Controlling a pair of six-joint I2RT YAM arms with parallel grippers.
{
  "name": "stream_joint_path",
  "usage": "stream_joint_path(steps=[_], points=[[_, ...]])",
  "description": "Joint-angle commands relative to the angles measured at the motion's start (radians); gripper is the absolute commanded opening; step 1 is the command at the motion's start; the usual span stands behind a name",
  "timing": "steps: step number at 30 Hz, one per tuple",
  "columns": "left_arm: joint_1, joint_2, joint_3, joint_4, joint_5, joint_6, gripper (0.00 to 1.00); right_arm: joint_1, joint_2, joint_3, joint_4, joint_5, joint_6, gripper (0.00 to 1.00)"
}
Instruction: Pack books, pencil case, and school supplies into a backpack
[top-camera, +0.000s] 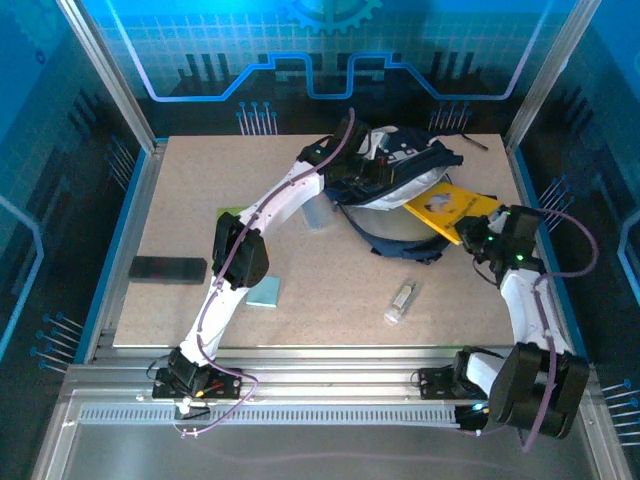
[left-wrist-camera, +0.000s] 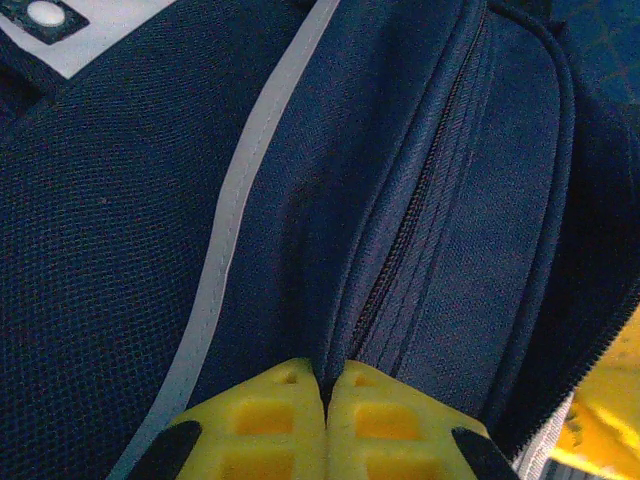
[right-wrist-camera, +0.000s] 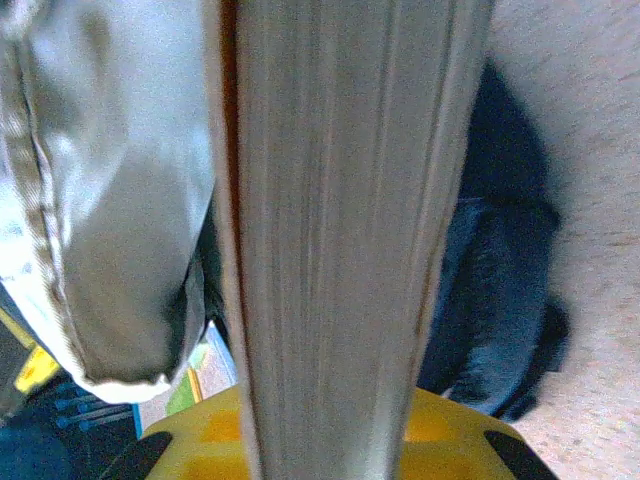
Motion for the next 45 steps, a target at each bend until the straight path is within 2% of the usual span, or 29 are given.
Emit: stream_joint_path(steps=[1, 8, 14, 20, 24, 26, 27, 28, 31, 34, 38, 40, 45], points=[[0.009, -0.049, 0.051, 0.074, 0.037, -0.048, 0.00, 0.100, 0.047, 0.008, 0.247, 0.084, 0.033, 0.00], [0.005, -0.058, 0.054, 0.091, 0.050, -0.066, 0.00, 0.259, 0.270, 0.016, 0.561, 0.239, 0.092, 0.00], [0.000, -0.074, 0.049, 0.087, 0.050, -0.072, 0.00, 0.340, 0.459, 0.019, 0.862, 0.373, 0.097, 0.00], [-0.005, -0.081, 0.041, 0.089, 0.052, -0.075, 0.00, 0.372, 0.705, 0.090, 1.050, 0.349, 0.218, 0.00], [-0.005, -0.081, 0.035, 0.090, 0.049, -0.073, 0.00, 0.394, 0.837, 0.149, 1.091, 0.334, 0.291, 0.00], [-0.005, -0.081, 0.033, 0.088, 0.044, -0.068, 0.00, 0.398, 0.866, 0.178, 1.062, 0.303, 0.308, 0.01], [-0.005, -0.081, 0.031, 0.087, 0.040, -0.065, 0.00, 0.398, 0.864, 0.186, 1.030, 0.297, 0.309, 0.05], [-0.005, -0.081, 0.028, 0.087, 0.034, -0.063, 0.00, 0.399, 0.851, 0.186, 0.977, 0.292, 0.308, 0.11], [-0.002, -0.082, 0.016, 0.096, 0.019, -0.063, 0.00, 0.395, 0.771, 0.179, 0.810, 0.297, 0.286, 0.39], [0.001, -0.081, 0.002, 0.119, 0.013, -0.076, 0.00, 0.390, 0.662, 0.162, 0.629, 0.309, 0.263, 0.60], [0.003, -0.078, -0.003, 0.137, 0.003, -0.084, 0.00, 0.371, 0.524, 0.183, 0.316, 0.340, 0.206, 0.78], [0.004, -0.077, -0.004, 0.141, -0.003, -0.086, 0.00, 0.344, 0.474, 0.215, 0.183, 0.328, 0.160, 0.84], [0.003, -0.075, -0.005, 0.149, -0.006, -0.088, 0.00, 0.264, 0.410, 0.266, -0.041, 0.220, 0.049, 0.89]])
